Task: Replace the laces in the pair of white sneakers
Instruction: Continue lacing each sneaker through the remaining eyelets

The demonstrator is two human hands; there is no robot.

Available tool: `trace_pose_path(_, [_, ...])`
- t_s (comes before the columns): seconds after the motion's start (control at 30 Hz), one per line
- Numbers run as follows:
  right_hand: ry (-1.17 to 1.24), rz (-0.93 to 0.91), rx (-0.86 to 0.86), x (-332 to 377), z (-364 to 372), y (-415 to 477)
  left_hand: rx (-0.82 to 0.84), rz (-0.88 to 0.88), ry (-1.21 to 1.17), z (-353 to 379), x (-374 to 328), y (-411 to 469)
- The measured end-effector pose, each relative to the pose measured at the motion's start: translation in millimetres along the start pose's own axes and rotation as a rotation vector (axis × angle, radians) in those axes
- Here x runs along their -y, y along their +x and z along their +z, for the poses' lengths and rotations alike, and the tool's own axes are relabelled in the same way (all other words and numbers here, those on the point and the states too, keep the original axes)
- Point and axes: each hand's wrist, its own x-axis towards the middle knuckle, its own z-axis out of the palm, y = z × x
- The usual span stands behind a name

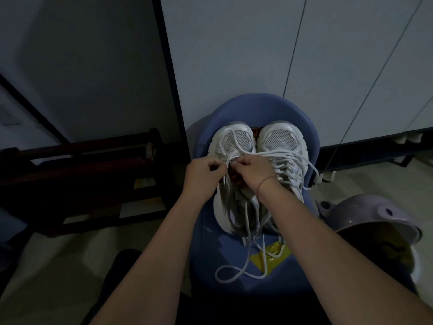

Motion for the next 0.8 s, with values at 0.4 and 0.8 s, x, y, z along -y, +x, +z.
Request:
trace_pose_path(0.4, [0.138, 0.022, 0.018, -1, -2, -1, -0.085, 0.0, -0.093, 5, -6, -10])
trace_pose_path(0.8, [0.079, -0.025, 0.04, 1, -8, -3, -0.191, 0.059, -0.002, 14, -16, -21])
